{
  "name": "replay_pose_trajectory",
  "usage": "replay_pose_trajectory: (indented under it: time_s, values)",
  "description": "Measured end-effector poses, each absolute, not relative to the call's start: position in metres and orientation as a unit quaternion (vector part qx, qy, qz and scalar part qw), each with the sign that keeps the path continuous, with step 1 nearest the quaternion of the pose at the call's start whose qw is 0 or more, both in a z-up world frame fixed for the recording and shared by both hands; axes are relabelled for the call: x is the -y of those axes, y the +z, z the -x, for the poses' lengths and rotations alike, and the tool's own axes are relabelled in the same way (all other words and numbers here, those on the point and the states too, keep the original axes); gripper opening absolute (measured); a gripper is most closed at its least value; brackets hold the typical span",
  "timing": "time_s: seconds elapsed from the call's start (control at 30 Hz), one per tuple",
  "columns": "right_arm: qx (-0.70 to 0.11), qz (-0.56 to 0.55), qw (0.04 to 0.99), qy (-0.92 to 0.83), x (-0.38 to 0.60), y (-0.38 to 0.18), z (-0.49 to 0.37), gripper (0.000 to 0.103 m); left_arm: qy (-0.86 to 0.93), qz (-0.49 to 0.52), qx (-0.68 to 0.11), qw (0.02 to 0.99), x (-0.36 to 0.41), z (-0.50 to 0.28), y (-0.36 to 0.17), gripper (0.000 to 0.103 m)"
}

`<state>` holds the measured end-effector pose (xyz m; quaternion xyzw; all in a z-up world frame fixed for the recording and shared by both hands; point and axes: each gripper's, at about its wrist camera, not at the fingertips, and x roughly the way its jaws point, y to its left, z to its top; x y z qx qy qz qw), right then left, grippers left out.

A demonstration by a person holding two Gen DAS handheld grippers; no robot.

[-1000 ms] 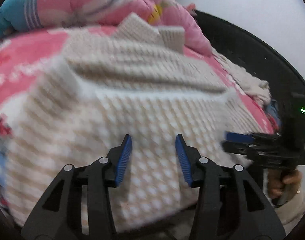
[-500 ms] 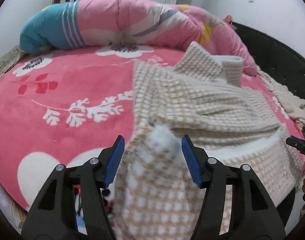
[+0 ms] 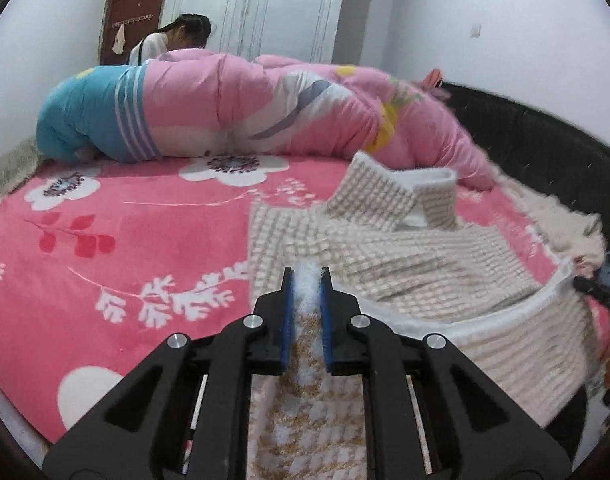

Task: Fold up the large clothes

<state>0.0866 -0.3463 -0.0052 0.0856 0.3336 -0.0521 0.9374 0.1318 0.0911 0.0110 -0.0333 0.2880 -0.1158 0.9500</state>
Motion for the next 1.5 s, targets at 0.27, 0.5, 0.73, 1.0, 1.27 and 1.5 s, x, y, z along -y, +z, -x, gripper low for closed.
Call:
replay_pose_trajectory:
  time_s: [0.27, 0.5, 0.73, 1.0, 1.27, 1.5]
  values:
    - [-0.407, -0.081, 0.908, -0.053, 0.350, -0.051, -0.112, 0.028, -0.077, 0.048, -0.368, 0.925, -0.101, -0.157, -0.046, 0.035]
    - [-0.342, -0.123, 0.931, 0.021, 0.344, 0.001, -0.073, 0.050, -0.164, 0.081, -0.289, 0.940, -0.103, -0.110, 0.005, 0.046]
    - [-0.473, -0.066, 0.876, 0.068, 0.276, -0.086, -0.129, 0.051, -0.243, 0.002, -0.398, 0.885, -0.006, -0.121, -0.056, 0.048]
    - [-0.440, -0.059, 0.893, 0.071, 0.271, -0.043, -0.106, 0.052, -0.268, 0.027, -0.346, 0.899, -0.022, -0.100, -0.024, 0.047]
    - [-0.469, -0.076, 0.871, 0.128, 0.243, -0.084, -0.127, 0.055, -0.257, -0.009, -0.380, 0.889, 0.012, -0.104, -0.067, 0.066]
    - [-0.431, -0.021, 0.890, 0.144, 0.233, -0.033, -0.073, 0.049, -0.320, 0.001, -0.325, 0.890, -0.011, -0.055, -0.016, 0.063]
